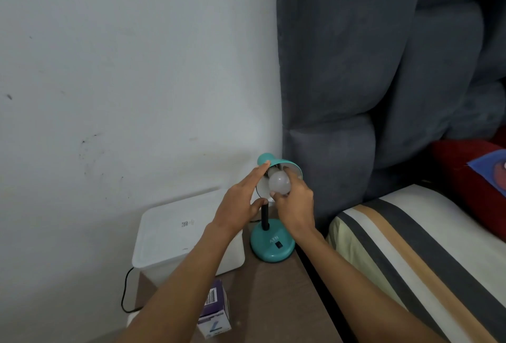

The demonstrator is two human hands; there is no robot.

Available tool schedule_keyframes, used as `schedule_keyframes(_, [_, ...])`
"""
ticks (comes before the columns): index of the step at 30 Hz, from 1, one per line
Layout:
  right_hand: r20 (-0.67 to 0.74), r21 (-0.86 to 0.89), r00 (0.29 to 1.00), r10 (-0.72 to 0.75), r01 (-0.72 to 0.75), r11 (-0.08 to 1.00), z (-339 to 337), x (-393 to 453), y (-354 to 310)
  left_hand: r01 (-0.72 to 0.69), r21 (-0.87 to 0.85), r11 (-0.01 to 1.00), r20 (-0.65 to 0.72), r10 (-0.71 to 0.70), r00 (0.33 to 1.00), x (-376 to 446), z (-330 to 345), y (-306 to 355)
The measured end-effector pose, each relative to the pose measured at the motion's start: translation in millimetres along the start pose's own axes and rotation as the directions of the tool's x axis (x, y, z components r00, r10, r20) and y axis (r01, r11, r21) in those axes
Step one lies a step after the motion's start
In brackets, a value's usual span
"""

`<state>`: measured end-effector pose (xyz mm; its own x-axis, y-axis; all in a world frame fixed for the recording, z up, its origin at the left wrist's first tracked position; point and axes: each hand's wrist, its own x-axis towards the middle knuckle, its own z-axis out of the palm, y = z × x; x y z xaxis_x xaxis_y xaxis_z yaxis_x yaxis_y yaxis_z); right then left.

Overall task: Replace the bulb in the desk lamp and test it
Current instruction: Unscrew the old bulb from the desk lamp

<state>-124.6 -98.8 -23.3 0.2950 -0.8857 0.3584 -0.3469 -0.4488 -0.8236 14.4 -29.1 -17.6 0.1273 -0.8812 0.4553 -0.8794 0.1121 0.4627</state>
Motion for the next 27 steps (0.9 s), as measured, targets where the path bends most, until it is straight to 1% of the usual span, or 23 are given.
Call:
schedule_keyframes(4, [0.052, -0.119, 0.992, -0.112, 0.118, 0.986, 1.1, -2.0, 0.5, 0.0, 0.01, 1.0, -0.003, 0.0, 1.0, -0.9, -0.7, -0.2])
schedule_keyframes(8, [-0.002, -0.055, 0.998, -0.056, 0.055, 0.997, 2.6, 0.8, -1.3, 0.002, 0.023, 1.0, -0.001, -0.002, 1.0, 0.0, 0.5, 0.3])
schedule_keyframes(10, [-0.015, -0.063, 0.999, -0.045, 0.044, 0.997, 2.2, 2.0, -2.5, 0.003, 0.023, 1.0, -0.002, -0.003, 1.0, 1.0, 0.9, 1.1])
schedule_keyframes(13, [0.032, -0.178, 0.992, -0.124, 0.128, 0.976, -0.1, -0.4, -2.1, 0.002, 0.025, 1.0, -0.002, -0.002, 1.0, 0.0, 0.6, 0.5])
schedule_keyframes(15, [0.042, -0.212, 0.987, -0.155, 0.161, 0.964, -1.3, -0.9, -1.0, 0.011, 0.024, 1.0, -0.003, -0.011, 1.0, -1.4, 0.0, -0.4])
schedule_keyframes(21, [0.004, -0.063, 0.999, -0.045, 0.046, 0.997, -1.9, -2.5, -3.3, 0.019, 0.023, 1.0, 0.002, -0.019, 1.0, -1.7, 0.5, 0.4])
schedule_keyframes(27, [0.005, -0.076, 0.998, -0.057, 0.057, 0.995, -3.8, -2.4, -6.6, 0.028, 0.027, 0.999, 0.007, -0.028, 1.0, -3.6, -0.5, 0.4])
